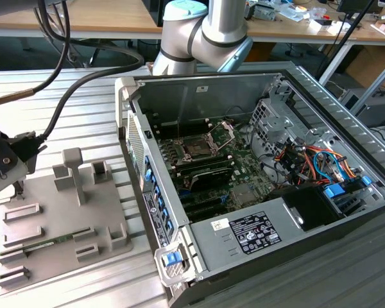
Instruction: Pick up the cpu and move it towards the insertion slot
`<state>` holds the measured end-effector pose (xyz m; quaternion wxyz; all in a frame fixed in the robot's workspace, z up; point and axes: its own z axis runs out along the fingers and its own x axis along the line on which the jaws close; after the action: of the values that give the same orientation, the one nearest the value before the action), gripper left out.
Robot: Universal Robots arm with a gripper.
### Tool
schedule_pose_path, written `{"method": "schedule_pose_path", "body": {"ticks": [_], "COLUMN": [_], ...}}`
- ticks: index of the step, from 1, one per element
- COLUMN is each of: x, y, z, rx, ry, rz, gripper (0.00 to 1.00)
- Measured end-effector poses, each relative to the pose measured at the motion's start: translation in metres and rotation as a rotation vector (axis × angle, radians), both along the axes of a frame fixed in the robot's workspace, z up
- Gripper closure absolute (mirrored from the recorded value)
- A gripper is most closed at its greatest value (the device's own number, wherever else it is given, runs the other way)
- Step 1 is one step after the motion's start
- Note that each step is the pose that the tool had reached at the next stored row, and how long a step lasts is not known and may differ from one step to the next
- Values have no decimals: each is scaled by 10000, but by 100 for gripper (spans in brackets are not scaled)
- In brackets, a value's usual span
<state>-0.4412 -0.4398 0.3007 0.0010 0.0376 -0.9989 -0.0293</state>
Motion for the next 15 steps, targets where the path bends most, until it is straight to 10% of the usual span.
{"method": "schedule_pose_path", "body": {"ticks": [15], "x": [0], "y": [0], "z": [74], "rx": [0], "ry": [0], "rz": [0], "gripper": [45]}}
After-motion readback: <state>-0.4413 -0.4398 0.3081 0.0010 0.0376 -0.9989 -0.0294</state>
